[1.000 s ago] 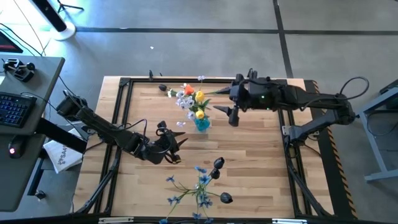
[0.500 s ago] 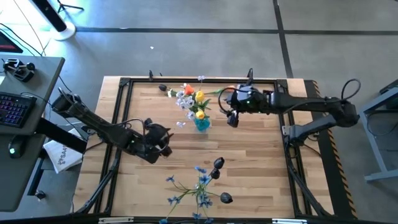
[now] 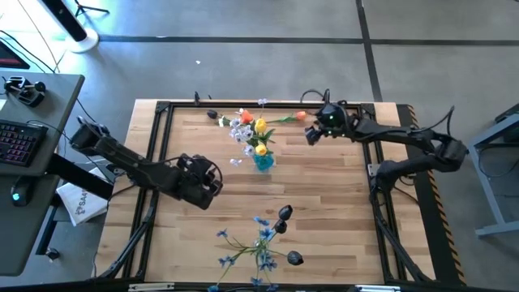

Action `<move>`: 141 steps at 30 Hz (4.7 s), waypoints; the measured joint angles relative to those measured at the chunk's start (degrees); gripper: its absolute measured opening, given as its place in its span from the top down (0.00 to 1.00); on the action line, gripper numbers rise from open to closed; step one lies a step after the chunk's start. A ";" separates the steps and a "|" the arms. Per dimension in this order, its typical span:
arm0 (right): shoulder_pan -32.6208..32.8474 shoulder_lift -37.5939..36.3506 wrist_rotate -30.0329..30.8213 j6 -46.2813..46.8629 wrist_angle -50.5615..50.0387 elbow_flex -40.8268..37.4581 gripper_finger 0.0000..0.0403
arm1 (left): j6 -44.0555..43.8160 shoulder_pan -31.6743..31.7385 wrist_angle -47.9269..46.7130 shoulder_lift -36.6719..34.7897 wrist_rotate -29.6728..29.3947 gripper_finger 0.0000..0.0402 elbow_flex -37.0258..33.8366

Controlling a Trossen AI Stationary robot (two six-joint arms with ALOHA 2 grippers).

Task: Sort flowers into vase by color
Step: Put the black tulip into the transparent vase

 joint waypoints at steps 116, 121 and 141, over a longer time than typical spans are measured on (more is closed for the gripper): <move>30.88 8.41 20.27 15.14 10.13 -6.92 0.35 | 14.33 50.59 58.27 14.75 24.04 0.50 -10.00; 30.88 8.41 20.23 14.94 10.11 -6.92 0.35 | 13.99 50.53 64.56 22.86 21.82 0.50 -8.08; 30.88 8.41 20.18 14.73 10.08 -6.92 0.35 | 16.81 47.33 15.68 10.46 11.22 0.50 0.04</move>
